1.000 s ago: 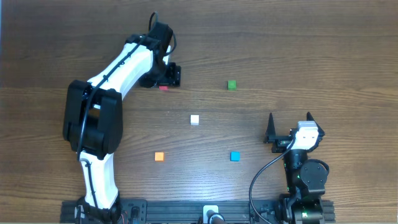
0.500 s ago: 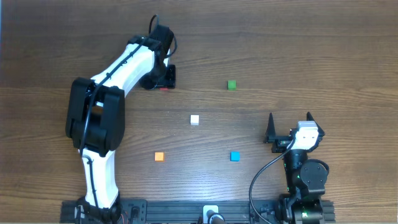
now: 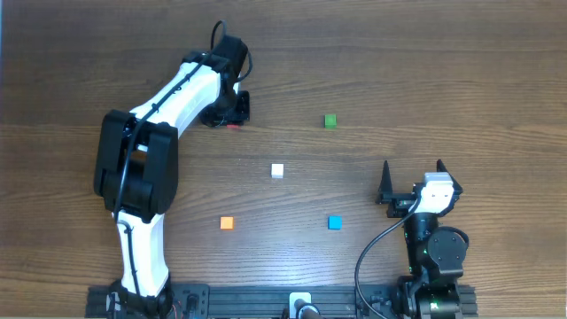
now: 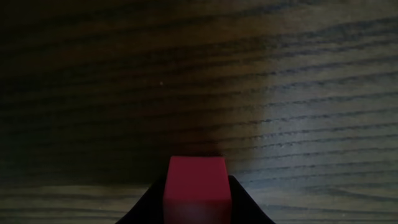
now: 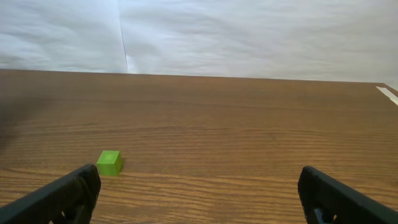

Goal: Stack Cubes

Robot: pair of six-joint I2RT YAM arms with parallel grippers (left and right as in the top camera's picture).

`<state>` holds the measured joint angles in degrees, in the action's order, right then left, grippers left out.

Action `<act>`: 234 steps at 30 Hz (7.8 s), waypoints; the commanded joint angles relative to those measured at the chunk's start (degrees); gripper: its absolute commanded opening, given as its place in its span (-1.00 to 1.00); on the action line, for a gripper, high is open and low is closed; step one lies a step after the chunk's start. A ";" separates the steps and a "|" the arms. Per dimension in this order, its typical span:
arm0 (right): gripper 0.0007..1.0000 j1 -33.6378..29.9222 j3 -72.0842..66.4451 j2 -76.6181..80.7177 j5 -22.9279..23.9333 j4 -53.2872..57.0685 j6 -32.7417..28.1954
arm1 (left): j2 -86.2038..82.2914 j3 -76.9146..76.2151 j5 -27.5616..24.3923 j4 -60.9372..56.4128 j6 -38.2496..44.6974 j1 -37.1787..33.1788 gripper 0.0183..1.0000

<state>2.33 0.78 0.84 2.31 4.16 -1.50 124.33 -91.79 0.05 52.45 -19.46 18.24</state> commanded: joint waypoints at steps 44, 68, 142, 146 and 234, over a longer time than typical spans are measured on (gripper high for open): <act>0.99 -0.33 -0.48 -0.46 0.50 -0.15 0.15 | -16.81 15.19 6.25 -1.68 -29.05 25.05 -0.95; 0.99 -0.33 -0.48 -0.46 0.50 -0.15 0.15 | -14.38 15.19 6.45 -1.44 -29.00 24.52 -0.95; 0.99 -0.33 -0.48 -0.46 0.50 -0.15 0.15 | -53.51 57.61 10.91 -14.47 -29.22 27.61 0.96; 0.98 -0.33 -0.48 -0.46 0.50 -0.17 0.15 | -50.71 58.05 10.91 -15.85 -29.22 27.61 0.90; 0.99 -0.33 -0.48 -0.46 0.52 -0.15 0.15 | -15.65 6.69 3.37 6.64 -27.30 23.17 -0.91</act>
<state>2.33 0.78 0.84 2.48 4.16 -1.52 107.50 -84.01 4.38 58.67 -47.57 41.23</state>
